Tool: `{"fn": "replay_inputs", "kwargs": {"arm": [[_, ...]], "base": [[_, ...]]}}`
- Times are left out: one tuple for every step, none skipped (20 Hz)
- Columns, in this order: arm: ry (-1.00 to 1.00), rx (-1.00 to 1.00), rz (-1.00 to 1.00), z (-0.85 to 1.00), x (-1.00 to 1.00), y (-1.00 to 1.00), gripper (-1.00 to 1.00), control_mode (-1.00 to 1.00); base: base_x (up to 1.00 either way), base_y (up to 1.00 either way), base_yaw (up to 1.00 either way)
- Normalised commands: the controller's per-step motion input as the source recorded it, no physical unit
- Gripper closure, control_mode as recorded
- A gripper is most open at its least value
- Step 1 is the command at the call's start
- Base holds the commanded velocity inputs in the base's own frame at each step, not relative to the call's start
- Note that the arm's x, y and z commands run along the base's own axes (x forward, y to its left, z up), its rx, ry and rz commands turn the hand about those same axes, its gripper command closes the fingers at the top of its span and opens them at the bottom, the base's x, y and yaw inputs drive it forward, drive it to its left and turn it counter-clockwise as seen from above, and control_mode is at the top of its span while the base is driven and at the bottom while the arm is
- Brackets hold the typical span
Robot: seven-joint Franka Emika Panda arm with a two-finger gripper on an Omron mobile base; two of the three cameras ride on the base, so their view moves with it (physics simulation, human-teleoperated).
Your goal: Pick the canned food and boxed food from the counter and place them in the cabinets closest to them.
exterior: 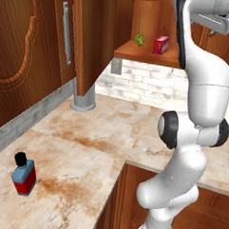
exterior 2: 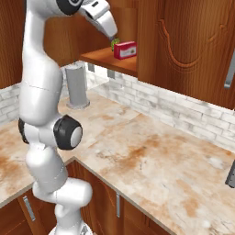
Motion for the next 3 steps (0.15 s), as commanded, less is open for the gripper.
{"fn": "replay_inputs", "kwargs": {"arm": [[-0.41,-0.02,0.0,-0.15,-1.0,0.0,-1.0,-1.0],[-0.42,-0.05,0.0,-0.1,-1.0,0.03,-1.0,-1.0],[-0.43,-0.09,0.0,-0.03,-0.98,0.06,-1.0,-1.0]], "base": [[0.0,0.0,0.0],[0.0,0.0,0.0],[0.0,0.0,0.0]]}}
